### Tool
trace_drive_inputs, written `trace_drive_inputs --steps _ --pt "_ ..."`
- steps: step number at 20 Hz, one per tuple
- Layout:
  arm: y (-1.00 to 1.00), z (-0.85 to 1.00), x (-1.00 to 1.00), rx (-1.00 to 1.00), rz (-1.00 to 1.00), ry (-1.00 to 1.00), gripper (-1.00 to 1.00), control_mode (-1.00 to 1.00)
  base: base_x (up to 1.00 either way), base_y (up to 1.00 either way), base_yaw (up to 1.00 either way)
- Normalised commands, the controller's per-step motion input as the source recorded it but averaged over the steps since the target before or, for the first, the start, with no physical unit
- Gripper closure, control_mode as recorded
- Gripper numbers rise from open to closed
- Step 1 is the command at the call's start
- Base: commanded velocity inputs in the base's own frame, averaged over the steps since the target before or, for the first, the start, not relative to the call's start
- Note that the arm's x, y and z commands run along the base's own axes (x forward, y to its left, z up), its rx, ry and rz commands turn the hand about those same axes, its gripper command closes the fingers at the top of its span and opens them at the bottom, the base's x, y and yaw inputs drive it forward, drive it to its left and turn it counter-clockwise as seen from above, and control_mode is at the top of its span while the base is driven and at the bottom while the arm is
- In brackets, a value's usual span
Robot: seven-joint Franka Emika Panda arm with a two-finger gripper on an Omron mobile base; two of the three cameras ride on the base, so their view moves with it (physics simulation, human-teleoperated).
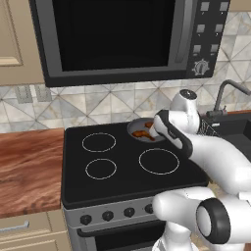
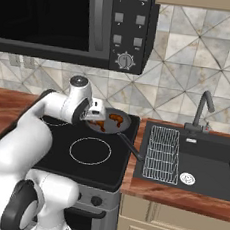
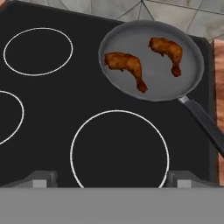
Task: Take the chicken drumsticks from the pan and place one on each plate on the dining counter.
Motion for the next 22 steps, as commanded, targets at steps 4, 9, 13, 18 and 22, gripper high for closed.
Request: trace_drive_inputs --steps 4,9,13,18,22 --pt "-0.01 -0.27 0.52 0.0 0.0 0.03 -1.0 -1.0 0.0 0.0 0.0" --pt "-0.08 -0.12 0.51 0.01 0.0 0.15 -1.0 -1.0 0.0 0.0 0.0" --pt "-0.13 -0.17 0.46 0.0 0.0 0.21 -1.0 -1.0 0.0 0.0 0.0" --pt "-0.03 -0.31 0.36 0.01 0.0 0.09 -1.0 -1.0 0.0 0.0 0.0" --pt "0.0 -0.38 0.29 0.04 0.0 0.0 -1.0 -1.0 0.0 0.0 0.0"
